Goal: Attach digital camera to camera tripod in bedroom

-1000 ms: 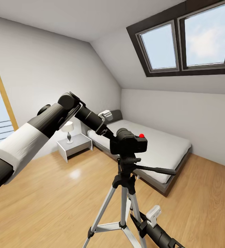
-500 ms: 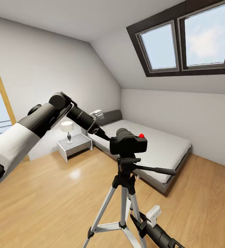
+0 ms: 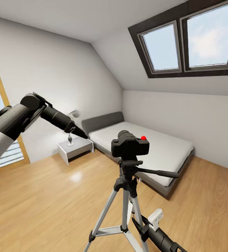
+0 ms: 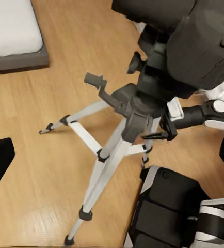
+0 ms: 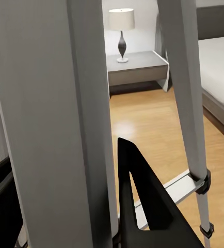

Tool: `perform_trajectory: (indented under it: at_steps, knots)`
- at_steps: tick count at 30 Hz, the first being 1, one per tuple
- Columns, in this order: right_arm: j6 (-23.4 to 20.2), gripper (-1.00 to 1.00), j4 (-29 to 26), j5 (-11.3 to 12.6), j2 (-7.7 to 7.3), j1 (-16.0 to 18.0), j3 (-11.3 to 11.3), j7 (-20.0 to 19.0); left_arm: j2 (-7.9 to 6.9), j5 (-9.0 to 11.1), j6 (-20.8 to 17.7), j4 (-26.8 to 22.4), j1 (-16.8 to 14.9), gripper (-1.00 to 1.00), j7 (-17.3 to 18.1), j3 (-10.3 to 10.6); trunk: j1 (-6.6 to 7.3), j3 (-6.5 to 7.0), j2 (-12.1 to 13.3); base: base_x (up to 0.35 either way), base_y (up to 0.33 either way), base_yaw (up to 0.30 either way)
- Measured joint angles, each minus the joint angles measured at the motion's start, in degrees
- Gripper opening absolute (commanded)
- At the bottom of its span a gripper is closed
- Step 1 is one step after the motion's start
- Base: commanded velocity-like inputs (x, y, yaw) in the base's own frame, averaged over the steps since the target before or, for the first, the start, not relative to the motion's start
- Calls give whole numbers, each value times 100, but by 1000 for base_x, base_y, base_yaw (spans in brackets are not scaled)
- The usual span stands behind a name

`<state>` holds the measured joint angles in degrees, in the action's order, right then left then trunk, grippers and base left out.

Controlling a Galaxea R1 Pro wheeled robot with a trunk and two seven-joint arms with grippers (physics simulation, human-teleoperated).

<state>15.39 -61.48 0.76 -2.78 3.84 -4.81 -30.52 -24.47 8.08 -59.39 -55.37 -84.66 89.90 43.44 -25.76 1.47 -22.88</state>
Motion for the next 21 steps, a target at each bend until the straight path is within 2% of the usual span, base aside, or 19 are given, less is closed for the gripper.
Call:
perform_trajectory:
  at_steps: [1,2,5,6,8,10,11,14,17,18,21]
  knots:
    - [-1,-100,0,0,0,0,0,0,-135,-1,0,1,0,100,0,-28,0,0,0,0,0,0]
    - [-2,-100,3,8,-1,1,-2,1,-341,1,0,16,1,100,0,-88,0,1,0,0,0,0]
    - [1,-100,5,9,-1,1,-3,1,-552,13,0,65,2,100,-1,-161,0,0,-1,0,0,0]
    - [4,-100,6,6,0,1,-1,0,-670,11,0,161,2,100,-1,-191,0,0,0,0,0,0]
    - [5,-100,6,7,0,1,-2,0,-799,9,0,446,3,100,0,-222,0,0,0,0,0,0]
    - [7,-100,6,4,0,1,0,-1,-844,9,0,737,2,100,2,-238,0,0,0,0,0,0]
    - [8,-100,6,2,0,1,2,-2,-863,0,0,1055,3,100,3,-249,0,0,0,0,0,0]
    - [7,-100,6,5,0,1,0,-1,-773,-10,0,1802,7,100,8,-268,0,0,0,0,0,0]
    - [6,-100,9,18,0,1,-4,1,-603,-10,0,2391,8,100,5,-274,0,0,0,0,0,0]
    - [7,-100,10,24,0,1,-6,2,-490,-13,0,2780,8,100,-125,-273,0,0,1,0,0,0]
    - [4,-100,13,35,-2,1,-9,5,-296,-9,0,3392,7,100,-530,-274,0,0,0,0,0,0]
